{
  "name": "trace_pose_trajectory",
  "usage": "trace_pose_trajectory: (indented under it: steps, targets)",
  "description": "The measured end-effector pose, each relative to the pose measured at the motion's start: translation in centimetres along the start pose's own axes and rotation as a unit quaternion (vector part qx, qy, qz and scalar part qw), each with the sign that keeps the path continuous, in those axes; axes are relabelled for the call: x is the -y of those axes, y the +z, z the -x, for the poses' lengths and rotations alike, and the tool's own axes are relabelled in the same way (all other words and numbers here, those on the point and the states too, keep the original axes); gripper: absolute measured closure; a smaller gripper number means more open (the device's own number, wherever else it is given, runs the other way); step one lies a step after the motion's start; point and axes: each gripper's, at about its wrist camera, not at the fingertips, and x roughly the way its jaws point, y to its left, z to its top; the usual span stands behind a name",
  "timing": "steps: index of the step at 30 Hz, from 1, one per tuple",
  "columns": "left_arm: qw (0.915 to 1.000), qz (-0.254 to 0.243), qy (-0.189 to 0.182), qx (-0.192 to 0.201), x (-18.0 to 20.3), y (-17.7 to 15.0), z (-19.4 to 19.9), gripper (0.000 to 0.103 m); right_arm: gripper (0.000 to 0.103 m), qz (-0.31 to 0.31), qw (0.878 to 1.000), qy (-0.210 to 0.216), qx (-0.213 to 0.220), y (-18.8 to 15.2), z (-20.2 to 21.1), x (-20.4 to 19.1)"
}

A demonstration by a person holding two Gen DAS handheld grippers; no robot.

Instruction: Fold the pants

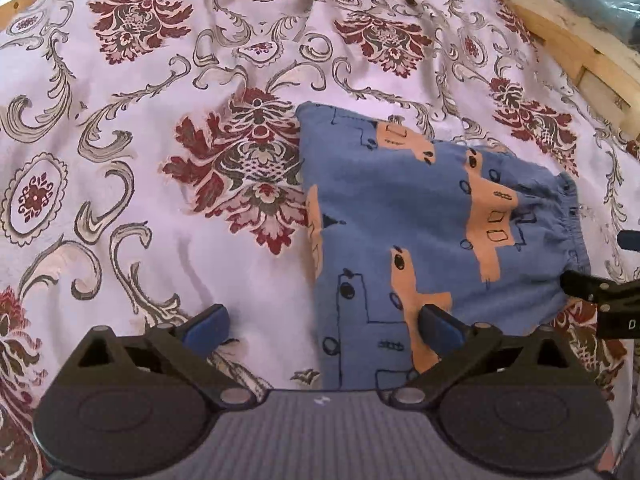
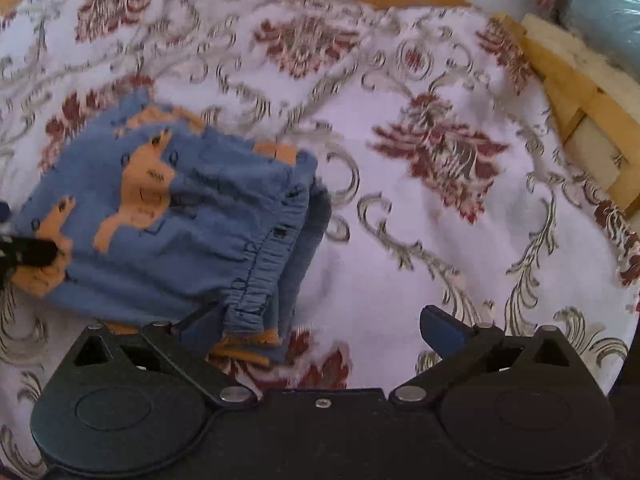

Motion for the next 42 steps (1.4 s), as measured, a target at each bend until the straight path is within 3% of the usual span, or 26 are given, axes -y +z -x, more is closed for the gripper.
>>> trace_pose_trajectory:
  steps: [3, 6, 9, 12, 15, 18, 21, 25, 29, 36, 42]
  targets:
    - [1.0000, 0.001, 0.003, -0.009, 0.0, 0.2, 0.6, 0.000, 0.001, 0.008, 1.000, -0.001, 0.016, -0.1, 1.1, 0.1]
    - [0.9999, 0.008, 0.014, -0.002, -0.6, 1.3, 2.2, 0.000, 0.001, -0.013, 0.997, 0.001, 0.074, -0.2, 3.6, 0.9]
    - [0.9969, -0.018, 0.039, 0.066, -0.5, 3.2, 4.0, 0.000, 0.001, -0.015, 0.990, -0.004, 0.138, -0.1, 4.6, 1.2]
    - [0.9904, -0.068, 0.053, 0.108, 0.9, 6.4, 3.5, 0.000, 0.001, -0.011, 0.986, -0.018, 0.166, 0.6, 3.7, 0.6]
    - [0.9854, -0.102, 0.064, 0.120, 2.6, 8.7, 0.4, 0.000, 0.001, 0.003, 0.986, -0.013, 0.168, 1.4, 1.9, -0.2]
    - [0.9788, -0.131, 0.111, 0.112, 3.7, 9.5, -4.1, 0.000, 0.001, 0.040, 0.990, -0.023, 0.136, 1.3, -0.3, -1.2]
    - [0.9707, -0.127, 0.150, 0.139, 2.6, 8.6, -6.8, 0.000, 0.001, 0.033, 0.993, -0.012, 0.116, 1.0, -0.9, -0.8]
    - [0.9848, -0.043, 0.101, 0.135, 0.1, 8.6, -7.5, 0.000, 0.001, 0.006, 0.995, 0.003, 0.100, 0.8, -1.2, 0.3]
    - [0.9849, -0.048, 0.103, 0.131, 0.0, 8.8, -7.4, 0.000, 0.001, -0.012, 0.995, 0.016, 0.099, 0.7, -1.1, 0.7]
    - [0.9860, -0.036, 0.102, 0.128, -0.4, 9.7, -5.3, 0.000, 0.001, -0.060, 0.979, 0.031, 0.193, 0.5, 2.0, 2.1]
    - [0.9882, 0.007, 0.083, 0.129, -1.6, 9.5, -1.9, 0.000, 0.001, -0.106, 0.967, 0.024, 0.231, 0.3, 3.1, 3.5]
